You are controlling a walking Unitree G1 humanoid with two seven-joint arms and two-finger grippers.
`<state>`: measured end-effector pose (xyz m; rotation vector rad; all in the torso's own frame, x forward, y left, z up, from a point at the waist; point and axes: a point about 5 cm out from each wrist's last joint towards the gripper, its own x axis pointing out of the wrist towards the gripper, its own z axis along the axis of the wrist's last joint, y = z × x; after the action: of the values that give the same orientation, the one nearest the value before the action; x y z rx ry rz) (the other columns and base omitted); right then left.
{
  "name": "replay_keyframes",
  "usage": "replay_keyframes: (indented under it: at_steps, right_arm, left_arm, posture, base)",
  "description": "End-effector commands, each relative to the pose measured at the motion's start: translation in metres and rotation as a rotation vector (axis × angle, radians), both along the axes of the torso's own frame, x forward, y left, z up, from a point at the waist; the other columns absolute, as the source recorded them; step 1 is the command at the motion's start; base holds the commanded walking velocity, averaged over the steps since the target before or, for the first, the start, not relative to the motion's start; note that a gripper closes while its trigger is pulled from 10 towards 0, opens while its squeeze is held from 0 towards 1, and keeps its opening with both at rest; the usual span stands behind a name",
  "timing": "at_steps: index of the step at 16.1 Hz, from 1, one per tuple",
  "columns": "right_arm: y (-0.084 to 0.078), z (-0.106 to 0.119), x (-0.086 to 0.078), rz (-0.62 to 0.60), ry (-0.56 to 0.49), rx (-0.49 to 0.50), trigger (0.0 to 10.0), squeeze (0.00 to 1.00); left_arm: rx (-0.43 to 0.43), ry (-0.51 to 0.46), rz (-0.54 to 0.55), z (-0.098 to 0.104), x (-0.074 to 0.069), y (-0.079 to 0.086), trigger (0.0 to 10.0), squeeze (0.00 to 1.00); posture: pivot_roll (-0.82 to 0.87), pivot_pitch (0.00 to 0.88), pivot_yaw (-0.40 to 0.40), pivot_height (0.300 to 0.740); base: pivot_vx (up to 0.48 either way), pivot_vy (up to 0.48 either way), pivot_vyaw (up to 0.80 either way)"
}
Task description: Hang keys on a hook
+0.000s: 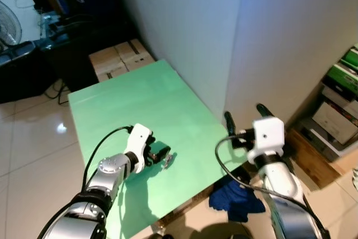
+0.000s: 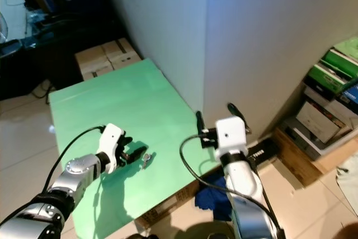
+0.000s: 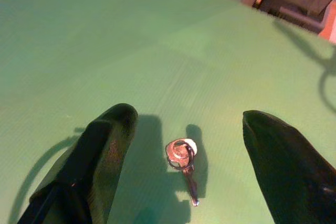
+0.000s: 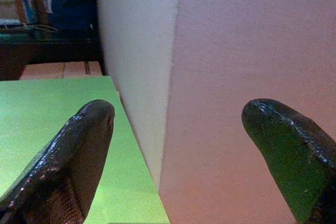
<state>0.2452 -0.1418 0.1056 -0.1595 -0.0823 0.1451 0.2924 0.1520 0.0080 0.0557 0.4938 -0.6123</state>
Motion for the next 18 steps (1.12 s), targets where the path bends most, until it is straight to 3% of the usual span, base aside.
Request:
replay_keyframes:
  at_steps: [1, 6, 8, 10, 18]
  right_arm:
    - [0.003, 0.006, -0.004, 0.008, -0.003, 0.006, 10.0, 0.0]
    - [0.0, 0.014, -0.031, -0.008, 0.044, -0.008, 10.0, 0.0]
    - [-0.004, 0.019, -0.04, -0.025, 0.055, -0.021, 10.0, 0.0]
    - [-0.01, 0.021, -0.049, -0.051, 0.082, -0.011, 10.0, 0.0]
    - [-0.012, 0.024, -0.063, -0.063, 0.132, -0.021, 10.0, 0.0]
  left_arm:
    - [0.052, -0.015, 0.015, 0.001, 0.003, 0.002, 10.0, 0.0]
    - [0.073, 0.009, 0.025, -0.006, 0.001, -0.013, 10.0, 0.0]
    - [0.1, 0.035, 0.064, -0.012, -0.002, -0.009, 10.0, 0.0]
    - [0.156, 0.021, 0.036, -0.012, -0.001, -0.009, 10.0, 0.0]
    - [0.227, 0.043, 0.047, -0.021, -0.008, -0.01, 10.0, 0.0]
  posture:
    - [-0.28, 0.097, 0.171, 0.74]
    - [-0.35, 0.181, 0.167, 0.74]
    - [-0.37, 0.213, 0.166, 0.74]
    - [-0.39, 0.234, 0.164, 0.74]
    - [-0.42, 0.254, 0.162, 0.74]
  base:
    - [0.0, 0.0, 0.0]
    - [0.0, 0.0, 0.0]
    - [0.0, 0.0, 0.0]
    - [0.0, 0.0, 0.0]
    - [0.0, 0.0, 0.0]
